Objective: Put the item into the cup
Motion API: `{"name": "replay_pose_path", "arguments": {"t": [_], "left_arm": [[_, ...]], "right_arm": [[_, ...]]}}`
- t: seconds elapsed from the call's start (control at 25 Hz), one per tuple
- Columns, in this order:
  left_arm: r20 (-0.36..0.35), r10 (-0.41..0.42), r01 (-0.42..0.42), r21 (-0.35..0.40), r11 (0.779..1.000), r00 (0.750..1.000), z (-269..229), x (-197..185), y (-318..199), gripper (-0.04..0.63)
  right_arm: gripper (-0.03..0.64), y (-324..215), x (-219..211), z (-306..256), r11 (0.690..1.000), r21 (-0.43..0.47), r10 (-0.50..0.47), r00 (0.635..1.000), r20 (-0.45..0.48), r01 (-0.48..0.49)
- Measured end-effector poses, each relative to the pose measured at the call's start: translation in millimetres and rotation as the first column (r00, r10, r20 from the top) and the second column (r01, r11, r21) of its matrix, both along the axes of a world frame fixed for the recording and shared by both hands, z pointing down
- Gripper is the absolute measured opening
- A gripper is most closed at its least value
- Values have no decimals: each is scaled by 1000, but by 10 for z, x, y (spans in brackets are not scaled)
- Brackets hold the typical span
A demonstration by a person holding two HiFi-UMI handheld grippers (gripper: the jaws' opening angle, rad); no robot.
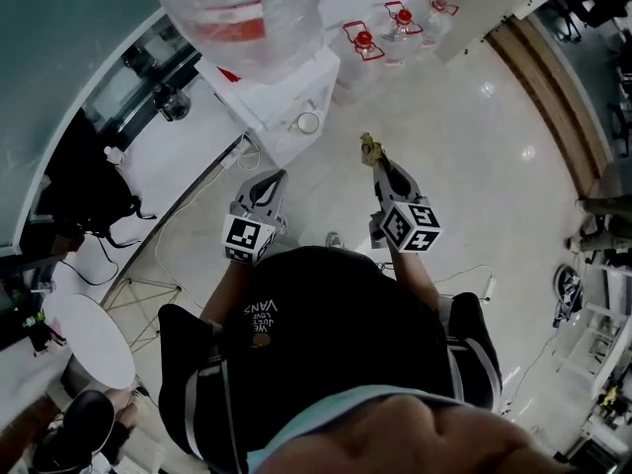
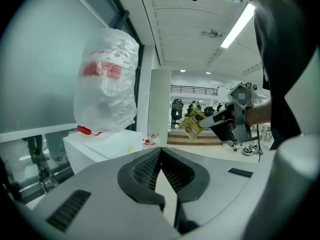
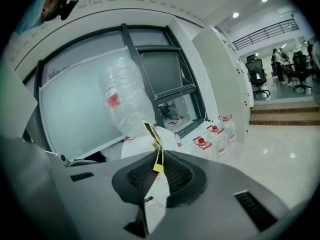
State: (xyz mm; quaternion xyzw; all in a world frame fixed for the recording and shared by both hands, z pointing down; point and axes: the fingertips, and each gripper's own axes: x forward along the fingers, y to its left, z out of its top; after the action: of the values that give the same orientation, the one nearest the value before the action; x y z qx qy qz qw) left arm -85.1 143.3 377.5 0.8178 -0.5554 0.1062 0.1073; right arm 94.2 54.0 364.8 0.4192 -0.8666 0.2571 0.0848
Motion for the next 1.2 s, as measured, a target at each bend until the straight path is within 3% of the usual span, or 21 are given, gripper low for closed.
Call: {"name": "replay_pose_path", "arguments": {"t": [0.24,0.52,0.8,1.08,1.2], "left_arm": [[1,159,-159,10,987,987,223,-362,-198,20],[16,312,-310,-77,948,950,721,-475,-324,20],[39,329,-321,-140,937,943,1210,-363,-666,21],[24,254,-242,-235,941,967,1835,-181,-1013,25],[8,211,-202,-266,943,977,2114,-127,-1181,90]], "right_arm": [[55,-15,-404,106,995,-9,103,994,-38,-104],[57,-172,-648,339,983,-28,179,980,-90,-182],[57,-519,-628,725,986,-59,150,981,-122,-158],[57,-927,-529,1307,991,-116,47,987,-157,-66],[57,-1101,-530,1563,991,-135,0,985,-172,-24]]}}
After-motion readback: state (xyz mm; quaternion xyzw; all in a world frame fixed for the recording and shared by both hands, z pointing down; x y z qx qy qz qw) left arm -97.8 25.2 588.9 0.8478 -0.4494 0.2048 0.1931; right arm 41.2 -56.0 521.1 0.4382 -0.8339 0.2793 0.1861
